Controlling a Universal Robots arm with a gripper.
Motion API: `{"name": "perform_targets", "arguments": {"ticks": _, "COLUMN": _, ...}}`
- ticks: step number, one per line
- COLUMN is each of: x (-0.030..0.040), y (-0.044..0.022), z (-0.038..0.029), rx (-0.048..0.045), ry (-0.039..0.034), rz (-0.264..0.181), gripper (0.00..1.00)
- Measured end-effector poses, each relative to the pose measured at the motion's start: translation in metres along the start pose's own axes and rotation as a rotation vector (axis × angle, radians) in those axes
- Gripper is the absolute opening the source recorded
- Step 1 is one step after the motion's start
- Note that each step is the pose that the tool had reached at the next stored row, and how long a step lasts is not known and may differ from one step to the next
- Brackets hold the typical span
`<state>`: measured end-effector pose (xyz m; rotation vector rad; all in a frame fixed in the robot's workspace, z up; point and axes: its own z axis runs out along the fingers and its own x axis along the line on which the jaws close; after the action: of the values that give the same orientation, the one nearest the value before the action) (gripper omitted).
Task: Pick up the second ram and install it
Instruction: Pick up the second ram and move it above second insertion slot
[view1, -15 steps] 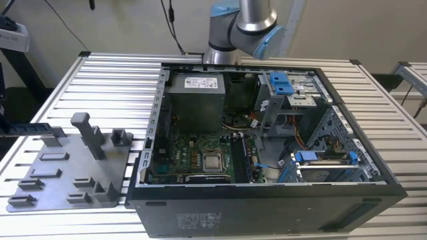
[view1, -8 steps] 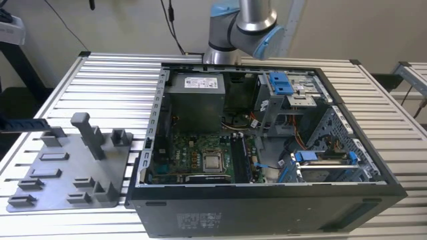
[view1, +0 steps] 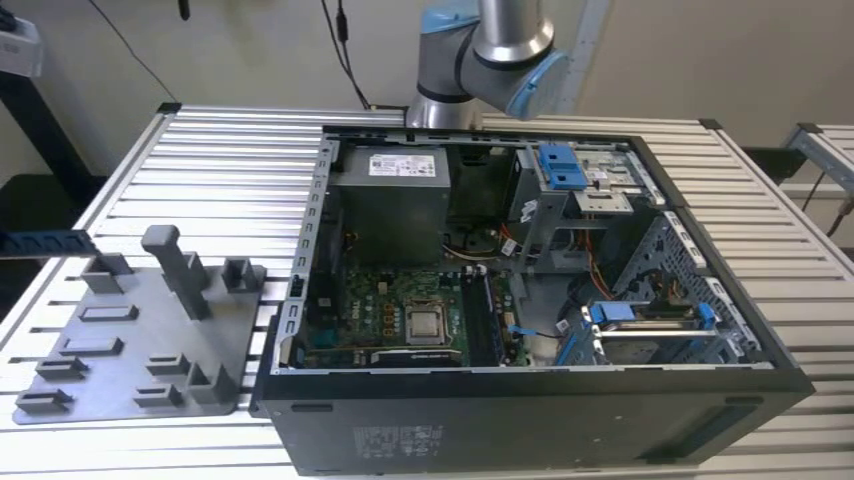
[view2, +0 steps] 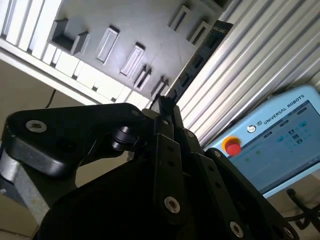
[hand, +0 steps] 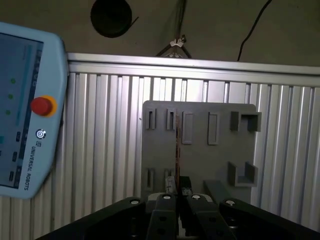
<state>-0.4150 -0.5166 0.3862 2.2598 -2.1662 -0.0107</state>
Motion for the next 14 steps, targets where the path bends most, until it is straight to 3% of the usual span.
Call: {"name": "perform_targets", "arguments": {"ticks": 14, "x": 0.0000, "y": 0.0002, "z": -0.0151, "rx": 0.0001, "ry": 0.0000, "rz": 0.000, "gripper": 0.14}}
